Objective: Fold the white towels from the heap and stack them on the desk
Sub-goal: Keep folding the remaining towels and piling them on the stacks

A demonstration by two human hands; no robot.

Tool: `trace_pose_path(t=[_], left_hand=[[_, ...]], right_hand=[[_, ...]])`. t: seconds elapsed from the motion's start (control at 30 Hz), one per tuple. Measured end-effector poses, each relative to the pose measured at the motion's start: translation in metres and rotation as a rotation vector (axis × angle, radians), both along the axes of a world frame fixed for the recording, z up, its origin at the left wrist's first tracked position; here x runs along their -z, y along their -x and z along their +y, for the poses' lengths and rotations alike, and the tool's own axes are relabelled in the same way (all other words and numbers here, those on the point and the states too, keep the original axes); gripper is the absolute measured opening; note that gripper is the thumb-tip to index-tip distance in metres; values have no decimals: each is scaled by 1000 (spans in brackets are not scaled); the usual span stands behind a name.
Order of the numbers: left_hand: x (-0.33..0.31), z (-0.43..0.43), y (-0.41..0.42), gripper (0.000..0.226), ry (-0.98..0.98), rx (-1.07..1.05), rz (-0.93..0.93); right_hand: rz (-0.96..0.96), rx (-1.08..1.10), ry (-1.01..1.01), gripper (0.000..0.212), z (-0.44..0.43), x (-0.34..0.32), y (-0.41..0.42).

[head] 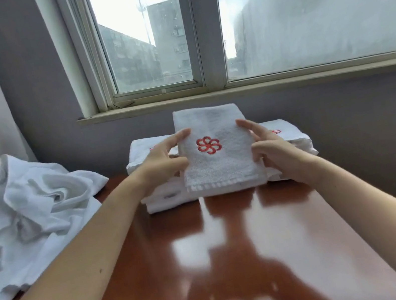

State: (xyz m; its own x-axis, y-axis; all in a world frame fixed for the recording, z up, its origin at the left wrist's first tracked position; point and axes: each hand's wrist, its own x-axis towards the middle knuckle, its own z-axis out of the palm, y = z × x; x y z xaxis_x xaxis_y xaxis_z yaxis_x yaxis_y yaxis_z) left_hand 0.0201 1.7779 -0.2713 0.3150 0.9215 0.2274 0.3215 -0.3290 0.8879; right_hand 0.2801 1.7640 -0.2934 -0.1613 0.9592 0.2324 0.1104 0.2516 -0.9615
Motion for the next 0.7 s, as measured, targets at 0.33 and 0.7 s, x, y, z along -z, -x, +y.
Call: trace_pose_path(t=[0.33, 0.7], left_hand=[[-36, 126, -36, 76, 3, -48, 29], [1, 197, -56, 75, 68, -147, 250]], right_hand=[[57, 93, 19, 91, 124, -39, -14], [-182, 170, 70, 79, 198, 2, -18]])
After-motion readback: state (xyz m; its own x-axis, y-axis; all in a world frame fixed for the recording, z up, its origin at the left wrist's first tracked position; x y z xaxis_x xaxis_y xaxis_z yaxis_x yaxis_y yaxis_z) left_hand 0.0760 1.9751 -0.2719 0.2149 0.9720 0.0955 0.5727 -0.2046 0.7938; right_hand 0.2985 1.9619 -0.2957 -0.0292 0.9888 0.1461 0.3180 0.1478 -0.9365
